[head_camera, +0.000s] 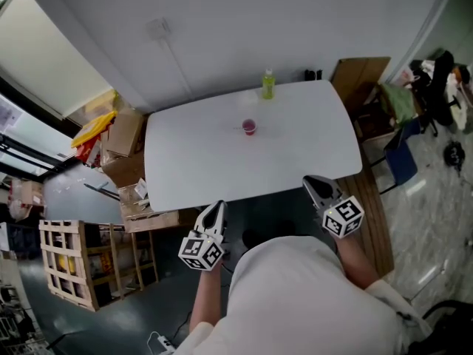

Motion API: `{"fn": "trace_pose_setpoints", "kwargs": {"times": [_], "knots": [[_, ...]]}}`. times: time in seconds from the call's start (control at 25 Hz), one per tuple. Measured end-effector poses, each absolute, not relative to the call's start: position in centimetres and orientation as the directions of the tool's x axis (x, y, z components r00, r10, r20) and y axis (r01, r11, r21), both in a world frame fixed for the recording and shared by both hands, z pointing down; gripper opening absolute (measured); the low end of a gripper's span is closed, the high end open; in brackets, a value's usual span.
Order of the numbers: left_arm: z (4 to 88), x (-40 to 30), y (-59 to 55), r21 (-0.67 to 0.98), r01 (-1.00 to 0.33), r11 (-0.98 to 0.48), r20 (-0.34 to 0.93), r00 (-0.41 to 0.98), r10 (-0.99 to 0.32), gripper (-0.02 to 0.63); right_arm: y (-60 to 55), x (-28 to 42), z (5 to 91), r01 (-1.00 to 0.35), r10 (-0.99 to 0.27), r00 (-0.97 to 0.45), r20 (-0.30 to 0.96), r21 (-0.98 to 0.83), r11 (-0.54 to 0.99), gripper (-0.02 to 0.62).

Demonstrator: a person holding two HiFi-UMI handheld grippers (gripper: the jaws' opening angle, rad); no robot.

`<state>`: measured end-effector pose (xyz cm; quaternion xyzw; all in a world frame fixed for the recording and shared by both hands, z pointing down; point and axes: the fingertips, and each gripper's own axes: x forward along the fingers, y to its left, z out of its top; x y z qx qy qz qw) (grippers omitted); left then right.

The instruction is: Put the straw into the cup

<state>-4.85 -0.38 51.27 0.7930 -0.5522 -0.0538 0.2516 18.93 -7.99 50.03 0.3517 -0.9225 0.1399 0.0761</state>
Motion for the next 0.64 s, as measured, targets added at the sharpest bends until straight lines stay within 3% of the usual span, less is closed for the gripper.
{"fn": "trace_pose_setpoints", "kwargs": {"times": [0.64], "knots": [[50.7, -2.9, -1.2, 0.460, -0.851, -0.253, 0.191, 0.373, -0.908, 0.002, -8.4, 20.5, 50.1, -0.661, -0.617, -0.749, 0.239, -0.220, 0.717, 0.037]]}}
